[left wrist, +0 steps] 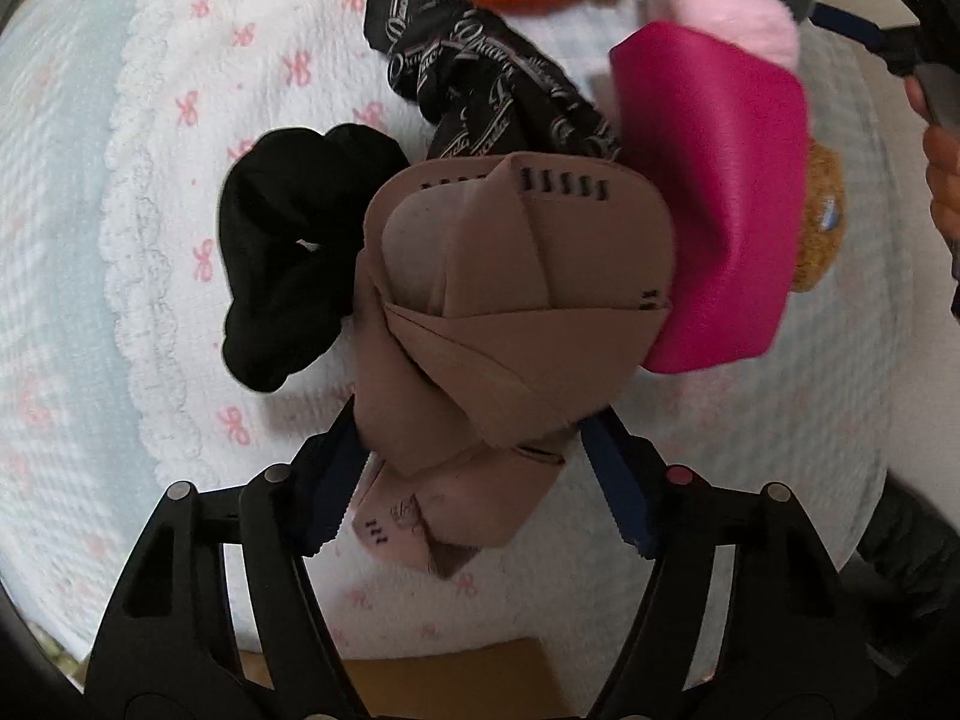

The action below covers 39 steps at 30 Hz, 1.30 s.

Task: Organize soft objects
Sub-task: 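Grasp the pink face mask with the left tool while the right tool grasps the grey sock, then carry the pink mask and grey sock over the cardboard box with both tools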

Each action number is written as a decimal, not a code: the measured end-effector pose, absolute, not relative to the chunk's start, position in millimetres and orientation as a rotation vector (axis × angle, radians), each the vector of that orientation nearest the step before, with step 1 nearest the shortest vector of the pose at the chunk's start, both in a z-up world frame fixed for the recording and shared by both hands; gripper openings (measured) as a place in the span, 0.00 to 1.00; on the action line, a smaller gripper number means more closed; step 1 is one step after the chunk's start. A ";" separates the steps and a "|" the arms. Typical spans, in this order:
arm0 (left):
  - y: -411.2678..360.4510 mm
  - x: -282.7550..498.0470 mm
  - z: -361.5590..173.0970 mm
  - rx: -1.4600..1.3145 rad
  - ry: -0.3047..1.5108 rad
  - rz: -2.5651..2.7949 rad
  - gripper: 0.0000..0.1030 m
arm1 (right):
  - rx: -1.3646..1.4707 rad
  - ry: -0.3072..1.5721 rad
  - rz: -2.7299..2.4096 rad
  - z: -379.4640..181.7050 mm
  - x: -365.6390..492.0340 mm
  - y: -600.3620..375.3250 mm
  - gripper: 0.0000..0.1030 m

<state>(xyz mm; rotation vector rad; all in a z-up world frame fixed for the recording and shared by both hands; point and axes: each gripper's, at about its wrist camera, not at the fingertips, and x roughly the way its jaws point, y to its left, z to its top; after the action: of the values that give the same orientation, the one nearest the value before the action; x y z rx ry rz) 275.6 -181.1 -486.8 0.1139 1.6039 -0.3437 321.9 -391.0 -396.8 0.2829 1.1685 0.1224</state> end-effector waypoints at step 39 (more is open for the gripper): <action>-70.9 172.7 -228.9 -0.027 1.274 -0.307 0.18 | 0.241 0.968 0.115 -261.9 268.1 -384.5 0.46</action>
<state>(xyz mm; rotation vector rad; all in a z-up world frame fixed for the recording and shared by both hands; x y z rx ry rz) 172.7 -70.9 -228.9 -0.0266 1.2735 -0.3073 268.1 -384.5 -261.9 0.2410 0.9684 0.1147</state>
